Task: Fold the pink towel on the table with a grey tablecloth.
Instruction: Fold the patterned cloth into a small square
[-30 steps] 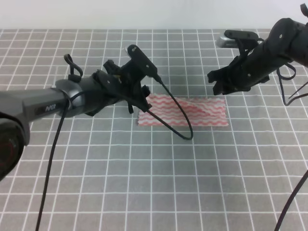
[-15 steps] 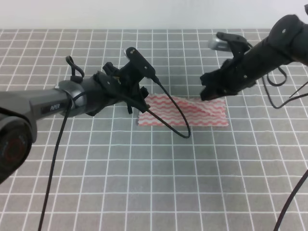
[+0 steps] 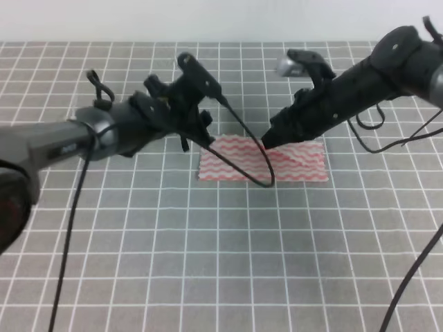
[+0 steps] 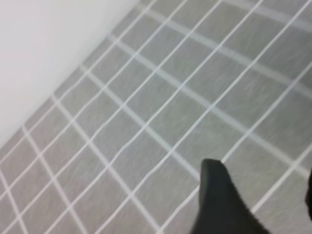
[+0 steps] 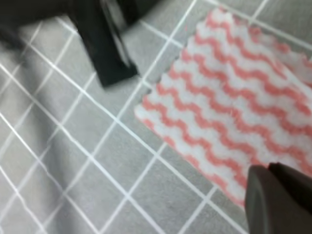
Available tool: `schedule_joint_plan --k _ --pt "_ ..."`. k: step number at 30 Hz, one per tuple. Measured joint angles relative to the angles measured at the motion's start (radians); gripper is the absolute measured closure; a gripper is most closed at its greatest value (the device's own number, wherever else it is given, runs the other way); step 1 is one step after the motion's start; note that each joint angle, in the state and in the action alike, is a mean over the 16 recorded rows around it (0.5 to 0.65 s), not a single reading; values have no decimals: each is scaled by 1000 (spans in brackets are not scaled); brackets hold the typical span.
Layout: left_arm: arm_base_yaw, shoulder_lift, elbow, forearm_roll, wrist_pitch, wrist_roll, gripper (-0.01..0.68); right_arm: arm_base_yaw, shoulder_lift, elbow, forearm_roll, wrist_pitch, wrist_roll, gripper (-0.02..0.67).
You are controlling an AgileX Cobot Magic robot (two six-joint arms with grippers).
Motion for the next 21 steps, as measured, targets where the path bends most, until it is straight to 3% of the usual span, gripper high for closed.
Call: schedule_joint_plan --k 4,16,21 --pt "0 -35 0 0 34 0 373 13 21 0 -26 -19 -36 664" --pt "0 -96 0 2 198 0 613 30 65 0 -122 -113 -54 664" --pt "1 -98 0 3 243 0 656 30 71 0 -151 -152 -44 665"
